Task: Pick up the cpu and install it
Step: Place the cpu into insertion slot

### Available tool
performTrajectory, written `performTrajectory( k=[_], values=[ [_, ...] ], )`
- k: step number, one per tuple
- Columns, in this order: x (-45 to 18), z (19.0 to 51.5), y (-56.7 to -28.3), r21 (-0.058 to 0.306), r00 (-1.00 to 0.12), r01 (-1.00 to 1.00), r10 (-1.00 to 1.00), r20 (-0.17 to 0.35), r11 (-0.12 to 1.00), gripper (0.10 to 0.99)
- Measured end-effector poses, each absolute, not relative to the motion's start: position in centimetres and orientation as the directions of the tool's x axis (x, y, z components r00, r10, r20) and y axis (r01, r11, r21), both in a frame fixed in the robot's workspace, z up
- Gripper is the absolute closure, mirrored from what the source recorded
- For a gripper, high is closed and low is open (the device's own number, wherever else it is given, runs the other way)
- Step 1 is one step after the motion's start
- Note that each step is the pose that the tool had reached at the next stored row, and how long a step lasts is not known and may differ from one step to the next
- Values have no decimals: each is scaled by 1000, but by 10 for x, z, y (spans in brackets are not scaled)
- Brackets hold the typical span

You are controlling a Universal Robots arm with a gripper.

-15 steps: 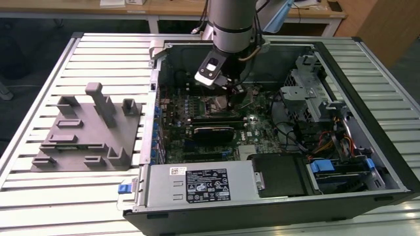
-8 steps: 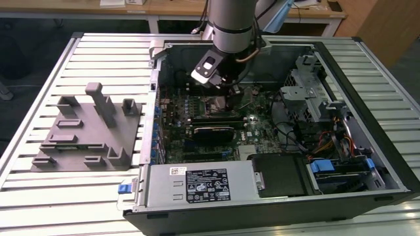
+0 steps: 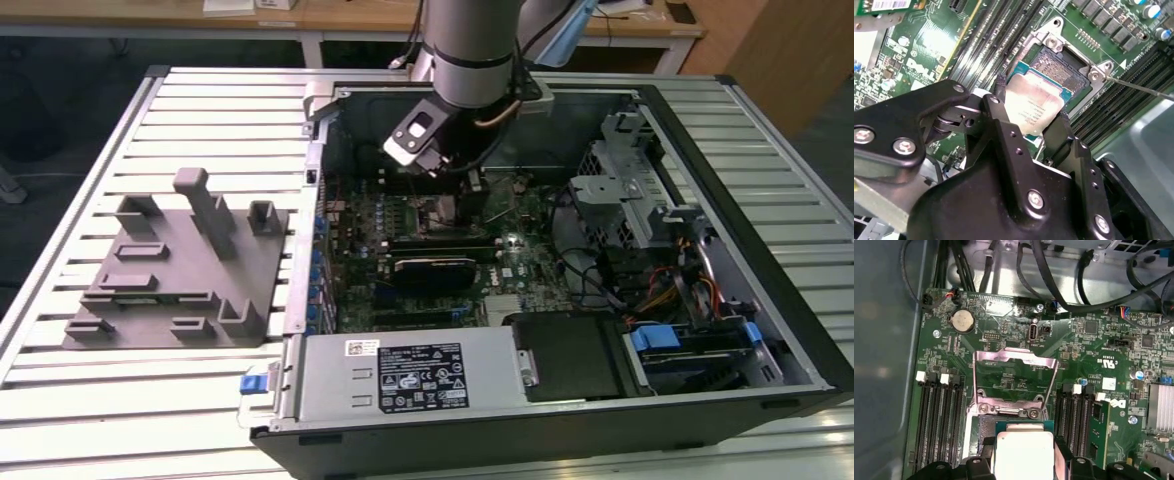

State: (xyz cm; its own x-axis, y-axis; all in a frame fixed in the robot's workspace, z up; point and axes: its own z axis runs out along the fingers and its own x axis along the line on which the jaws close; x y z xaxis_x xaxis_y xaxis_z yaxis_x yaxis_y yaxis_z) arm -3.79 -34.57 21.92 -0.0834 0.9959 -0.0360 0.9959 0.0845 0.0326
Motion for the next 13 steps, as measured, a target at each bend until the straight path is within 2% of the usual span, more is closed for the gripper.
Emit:
performTrajectory(
  k=[13],
  values=[
    [-39, 214, -339, 33, 5, 999, 999, -36, -4, 545]
  ],
)
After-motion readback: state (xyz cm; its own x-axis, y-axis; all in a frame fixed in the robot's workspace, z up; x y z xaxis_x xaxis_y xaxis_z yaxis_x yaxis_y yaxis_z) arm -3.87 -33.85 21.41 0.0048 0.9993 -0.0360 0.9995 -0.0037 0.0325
